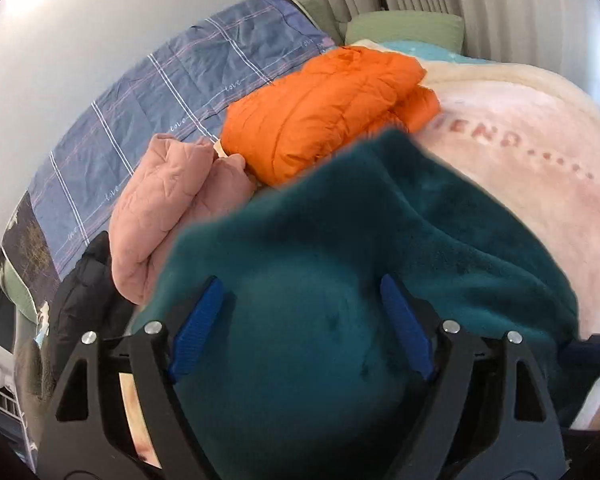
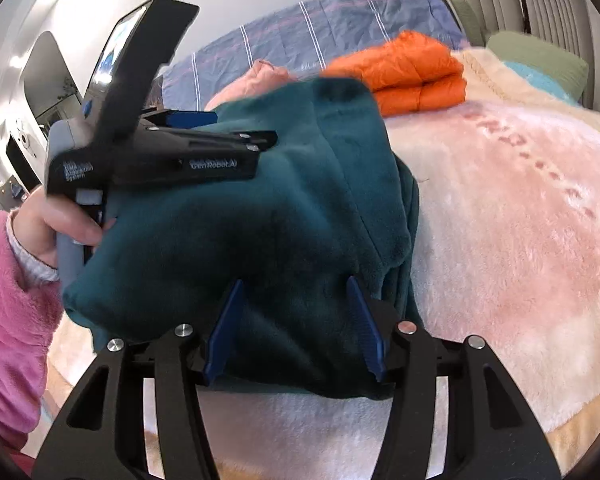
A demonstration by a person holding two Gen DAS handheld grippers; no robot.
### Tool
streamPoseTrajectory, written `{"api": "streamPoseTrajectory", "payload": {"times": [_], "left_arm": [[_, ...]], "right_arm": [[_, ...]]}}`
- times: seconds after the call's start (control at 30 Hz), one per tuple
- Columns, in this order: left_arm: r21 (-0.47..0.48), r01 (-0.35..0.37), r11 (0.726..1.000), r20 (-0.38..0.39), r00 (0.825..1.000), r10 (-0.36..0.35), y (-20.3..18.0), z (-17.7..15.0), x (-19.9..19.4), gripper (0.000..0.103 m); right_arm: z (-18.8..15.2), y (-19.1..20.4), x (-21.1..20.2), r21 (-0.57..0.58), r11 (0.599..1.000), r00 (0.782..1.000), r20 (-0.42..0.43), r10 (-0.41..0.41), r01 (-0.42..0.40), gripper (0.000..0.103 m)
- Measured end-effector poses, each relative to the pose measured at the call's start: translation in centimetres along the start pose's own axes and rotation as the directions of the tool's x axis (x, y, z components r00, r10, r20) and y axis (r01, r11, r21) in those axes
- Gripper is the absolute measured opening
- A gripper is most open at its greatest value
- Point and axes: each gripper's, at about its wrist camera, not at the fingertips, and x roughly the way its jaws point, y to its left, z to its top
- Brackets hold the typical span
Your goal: Fold large clothes
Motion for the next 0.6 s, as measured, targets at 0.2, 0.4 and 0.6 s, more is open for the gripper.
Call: {"api": "streamPoseTrajectory", "payload": {"times": [0.2, 0.4, 0.6], "left_arm": [[0.014, -0.029, 0.999, 0.030, 0.999, 0.029, -0.4, -0.6, -0.8, 0.082], [0.015, -0.031, 0.999, 0.034, 0.999, 0.031, -0.3, -0.7, -0.8, 0.082], [0.011, -0.031, 0.999, 0.042, 0.999, 0.031, -0.1, -0.5, -1.0, 0.082]], "right_arm": [[-0.4, 0.5, -0.3, -0.011, 1.000, 1.000, 0.016, -0.015, 0.015, 0.055], [-0.6, 0.6, -0.5, -0.008, 1.000, 0.999, 0.026, -0.021, 0.021, 0.055], [-0.5, -0.5, -1.9, 0.044, 0.998, 0.998, 0.052, 0.035, -0.037, 0.055]]}}
